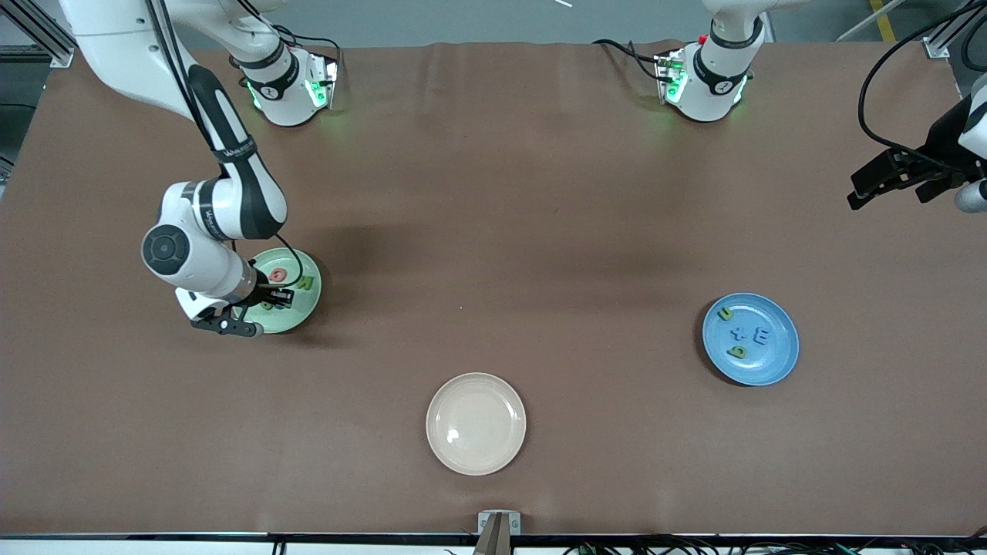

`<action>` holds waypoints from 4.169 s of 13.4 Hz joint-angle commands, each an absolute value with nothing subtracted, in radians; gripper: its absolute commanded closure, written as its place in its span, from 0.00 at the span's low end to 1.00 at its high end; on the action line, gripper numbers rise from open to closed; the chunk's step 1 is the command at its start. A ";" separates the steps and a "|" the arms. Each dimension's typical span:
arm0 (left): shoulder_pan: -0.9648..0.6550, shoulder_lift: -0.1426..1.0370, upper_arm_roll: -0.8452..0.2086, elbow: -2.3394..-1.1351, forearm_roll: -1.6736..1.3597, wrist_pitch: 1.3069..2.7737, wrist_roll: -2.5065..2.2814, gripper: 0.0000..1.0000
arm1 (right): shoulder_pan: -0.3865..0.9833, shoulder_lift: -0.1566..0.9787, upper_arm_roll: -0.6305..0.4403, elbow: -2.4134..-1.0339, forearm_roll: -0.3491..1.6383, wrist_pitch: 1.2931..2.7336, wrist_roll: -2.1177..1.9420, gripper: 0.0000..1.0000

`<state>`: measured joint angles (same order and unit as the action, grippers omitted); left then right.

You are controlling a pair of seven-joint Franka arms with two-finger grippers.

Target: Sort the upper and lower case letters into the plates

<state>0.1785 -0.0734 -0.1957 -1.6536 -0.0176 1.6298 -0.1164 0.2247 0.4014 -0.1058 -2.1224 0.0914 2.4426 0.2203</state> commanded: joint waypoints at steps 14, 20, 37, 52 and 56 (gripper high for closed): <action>0.173 -0.071 -0.202 -1.635 -0.034 1.640 -0.063 0.00 | 0.209 0.358 -0.092 -1.901 0.078 2.054 0.209 0.00; 0.176 -0.071 -0.201 -1.634 -0.037 1.646 -0.054 0.00 | 0.117 0.341 -0.092 -1.666 0.044 1.782 0.066 0.00; 0.181 -0.077 -0.201 -1.637 -0.037 1.649 -0.054 0.00 | 0.000 0.339 -0.087 -1.238 0.002 1.407 -0.021 0.00; 0.175 -0.083 -0.202 -1.595 -0.028 1.588 -0.066 0.00 | 0.005 0.048 -0.087 -1.584 0.014 1.512 -0.032 0.00; 0.175 -0.089 -0.204 -1.601 -0.014 1.572 -0.057 0.00 | 0.000 -0.027 -0.089 -1.621 0.014 1.503 -0.034 0.00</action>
